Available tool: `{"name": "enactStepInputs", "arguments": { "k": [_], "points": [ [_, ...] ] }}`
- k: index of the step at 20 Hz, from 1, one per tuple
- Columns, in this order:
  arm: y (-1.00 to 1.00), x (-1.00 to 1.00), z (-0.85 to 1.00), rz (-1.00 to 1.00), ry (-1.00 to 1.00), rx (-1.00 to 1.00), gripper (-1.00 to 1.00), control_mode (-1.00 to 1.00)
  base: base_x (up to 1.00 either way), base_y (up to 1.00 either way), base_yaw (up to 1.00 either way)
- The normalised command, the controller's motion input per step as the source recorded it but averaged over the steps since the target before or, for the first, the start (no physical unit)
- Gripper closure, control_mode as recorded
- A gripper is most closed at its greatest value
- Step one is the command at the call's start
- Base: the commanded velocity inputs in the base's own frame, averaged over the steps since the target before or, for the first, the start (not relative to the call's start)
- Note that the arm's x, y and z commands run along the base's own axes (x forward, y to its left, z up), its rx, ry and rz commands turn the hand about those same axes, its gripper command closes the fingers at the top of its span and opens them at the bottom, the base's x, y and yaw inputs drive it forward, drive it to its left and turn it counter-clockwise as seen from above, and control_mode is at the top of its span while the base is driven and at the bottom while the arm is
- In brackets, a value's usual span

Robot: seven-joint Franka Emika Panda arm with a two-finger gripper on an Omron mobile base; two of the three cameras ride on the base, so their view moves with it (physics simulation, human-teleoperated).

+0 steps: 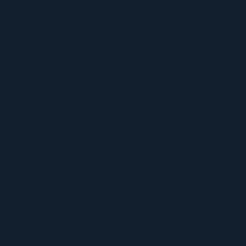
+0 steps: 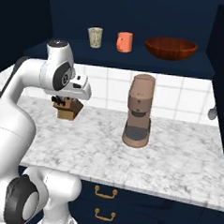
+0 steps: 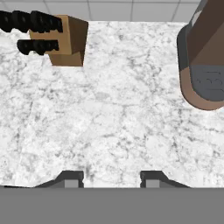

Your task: Gather all objects into one cabinet and sort the glasses and bowls to opposite sides.

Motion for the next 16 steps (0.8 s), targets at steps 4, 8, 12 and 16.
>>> {"name": "enactStepInputs", "arguments": {
  "k": [4,8,12,16],
  "points": [
    [0.0,0.0,0.0,0.0,0.0,0.0,-1.0,1.0,-0.03,0.0,0.0],
    [0.0,0.0,0.0,0.0,0.0,0.0,-1.0,1.0,-0.29,-0.01,0.0],
    [0.0,0.0,0.0,0.0,0.0,0.0,-1.0,1.0,-0.83,-0.16,0.0],
    [0.0,0.0,0.0,0.0,0.0,0.0,-1.0,1.0,-0.97,-0.29,0.0]
  ]
}}
